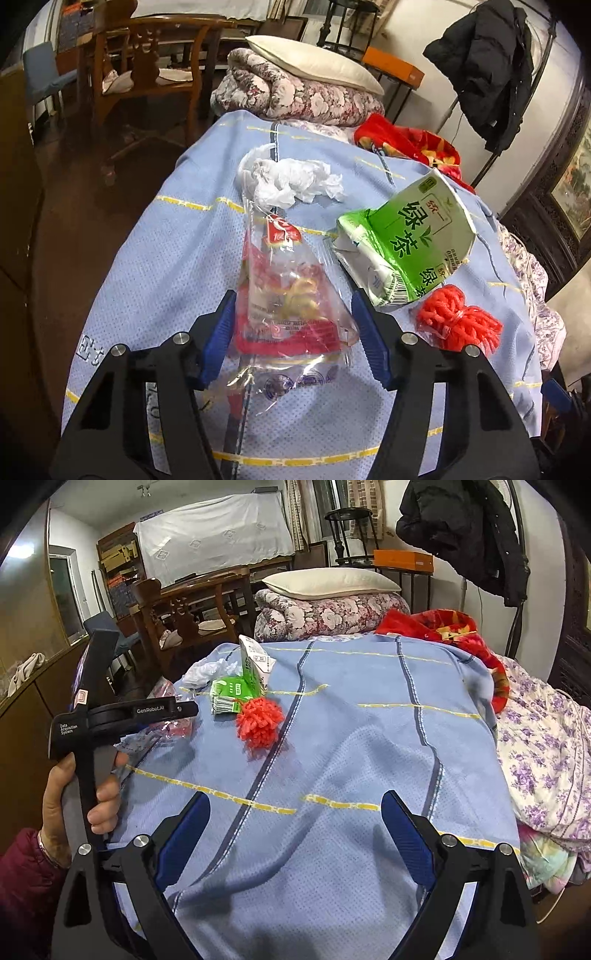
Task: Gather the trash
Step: 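Lower the left tool onto the clear plastic bag and grasp it, then lift the clear plastic bag with the left tool while the right tool grasps the red yarn bundle, then carry the clear bag and red yarn with both tools over the red wastebasket, then open both tools over the red wastebasket to drop the bag and yarn, then move both tools back over the bed toward the white bag and tea packet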
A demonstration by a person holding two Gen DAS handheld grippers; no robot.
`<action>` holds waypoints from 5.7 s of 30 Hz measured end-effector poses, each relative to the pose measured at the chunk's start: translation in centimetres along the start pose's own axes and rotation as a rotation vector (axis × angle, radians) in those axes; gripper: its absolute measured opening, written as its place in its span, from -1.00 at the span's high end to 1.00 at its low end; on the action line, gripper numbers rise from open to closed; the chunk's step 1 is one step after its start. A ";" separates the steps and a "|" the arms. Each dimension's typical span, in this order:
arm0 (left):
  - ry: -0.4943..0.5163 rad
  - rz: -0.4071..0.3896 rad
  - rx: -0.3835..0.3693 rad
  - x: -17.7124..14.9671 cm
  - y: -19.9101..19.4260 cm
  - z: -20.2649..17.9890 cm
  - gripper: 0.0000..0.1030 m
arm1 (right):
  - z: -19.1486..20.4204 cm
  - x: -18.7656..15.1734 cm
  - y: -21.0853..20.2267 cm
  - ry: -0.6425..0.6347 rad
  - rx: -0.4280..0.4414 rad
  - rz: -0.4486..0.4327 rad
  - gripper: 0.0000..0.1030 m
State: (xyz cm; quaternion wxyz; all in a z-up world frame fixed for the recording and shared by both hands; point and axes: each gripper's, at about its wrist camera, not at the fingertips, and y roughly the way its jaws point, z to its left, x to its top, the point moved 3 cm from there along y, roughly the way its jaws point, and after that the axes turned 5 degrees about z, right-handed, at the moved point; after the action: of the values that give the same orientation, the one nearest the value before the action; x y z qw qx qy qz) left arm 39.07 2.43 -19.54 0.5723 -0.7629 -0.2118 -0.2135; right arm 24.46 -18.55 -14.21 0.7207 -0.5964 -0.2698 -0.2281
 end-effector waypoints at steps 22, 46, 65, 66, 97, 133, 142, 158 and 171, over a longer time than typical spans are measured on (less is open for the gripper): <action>-0.054 -0.148 -0.123 -0.2 -2.9 1.0 0.12 | 3.5 8.1 7.2 -0.057 0.048 0.054 -0.55; -0.031 -0.147 -0.204 -5.8 -9.4 -1.0 0.12 | -0.4 3.8 -2.9 0.056 0.095 0.004 0.52; 0.212 -0.280 -0.320 -13.1 -22.8 -16.3 0.12 | -6.7 -4.0 -20.3 0.104 0.098 -0.237 0.51; 0.227 -0.280 -0.327 -13.6 -23.1 -17.3 0.12 | -7.2 -4.6 -21.3 0.111 0.096 -0.251 0.51; 0.749 0.193 -0.367 -30.6 -10.2 -43.7 0.07 | -33.0 -26.0 -28.8 0.538 -0.152 -0.325 0.50; 0.602 0.076 -0.147 -27.4 -10.8 -36.4 -0.82 | -29.6 -28.8 -16.3 0.499 -0.053 -0.009 -0.06; 0.562 0.058 -0.143 -26.7 -11.8 -34.9 -0.82 | -30.9 -28.8 -18.4 0.579 -0.045 -0.045 -0.50; 0.531 -0.092 -0.132 -25.4 -17.3 -32.0 -0.86 | -24.7 -21.9 -24.5 0.414 0.007 -0.198 -0.51; 0.404 -0.207 -0.105 -23.1 -20.5 -24.2 -0.86 | -14.4 -14.8 -23.8 0.232 0.067 -0.194 -0.59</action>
State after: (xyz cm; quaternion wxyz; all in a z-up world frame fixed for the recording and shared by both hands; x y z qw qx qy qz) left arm 6.54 -17.47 -10.48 0.5378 -0.7076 -0.1587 -0.4300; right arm -0.45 -37.03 -8.52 0.7411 -0.5128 -0.2486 -0.3550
